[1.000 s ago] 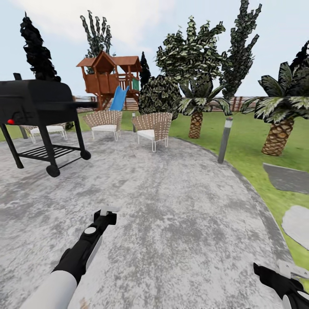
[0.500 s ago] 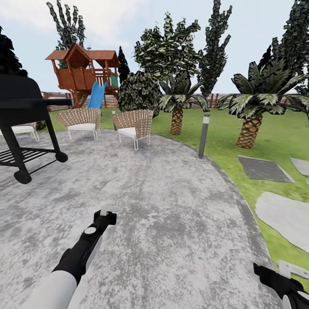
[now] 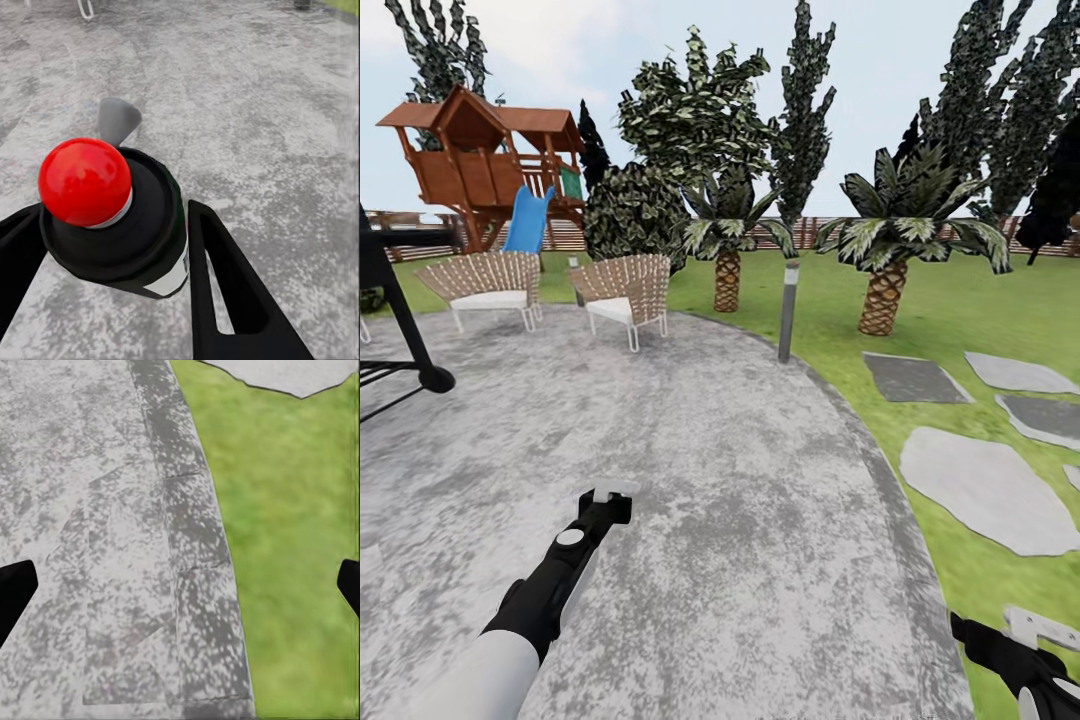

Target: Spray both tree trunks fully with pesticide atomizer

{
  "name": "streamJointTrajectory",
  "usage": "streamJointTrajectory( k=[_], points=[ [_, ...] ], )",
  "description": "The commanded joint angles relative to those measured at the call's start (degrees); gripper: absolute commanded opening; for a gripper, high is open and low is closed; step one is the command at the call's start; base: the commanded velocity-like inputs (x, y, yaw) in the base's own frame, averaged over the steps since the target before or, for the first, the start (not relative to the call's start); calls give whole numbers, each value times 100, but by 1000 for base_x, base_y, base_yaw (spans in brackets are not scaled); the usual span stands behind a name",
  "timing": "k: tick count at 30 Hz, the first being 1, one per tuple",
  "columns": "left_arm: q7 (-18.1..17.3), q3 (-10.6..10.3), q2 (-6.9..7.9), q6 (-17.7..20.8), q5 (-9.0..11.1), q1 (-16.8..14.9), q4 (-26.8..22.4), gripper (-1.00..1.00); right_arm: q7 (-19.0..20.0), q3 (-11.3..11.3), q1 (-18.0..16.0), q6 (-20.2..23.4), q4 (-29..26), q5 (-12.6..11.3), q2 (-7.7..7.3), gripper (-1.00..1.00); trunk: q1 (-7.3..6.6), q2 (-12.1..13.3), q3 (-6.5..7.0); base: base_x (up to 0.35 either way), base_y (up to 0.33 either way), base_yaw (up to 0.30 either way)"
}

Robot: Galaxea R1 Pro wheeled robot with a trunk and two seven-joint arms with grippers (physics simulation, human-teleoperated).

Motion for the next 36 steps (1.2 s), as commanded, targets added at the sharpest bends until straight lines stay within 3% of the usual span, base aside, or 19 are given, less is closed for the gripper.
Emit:
streamJointTrajectory(
  k=[1,18,36],
  points=[
    [0,0,0,0,0,-2,-1,-100,0,0,0,1,0,1,0,100,0,0,0,0,0,-298],
    [0,-2,0,5,0,1,-1,-100,0,0,-1,-1,0,1,0,100,0,0,0,12,0,-298],
    [0,-7,0,5,0,0,-1,-100,0,0,0,1,0,1,0,100,0,0,0,254,-89,-298]
  ],
)
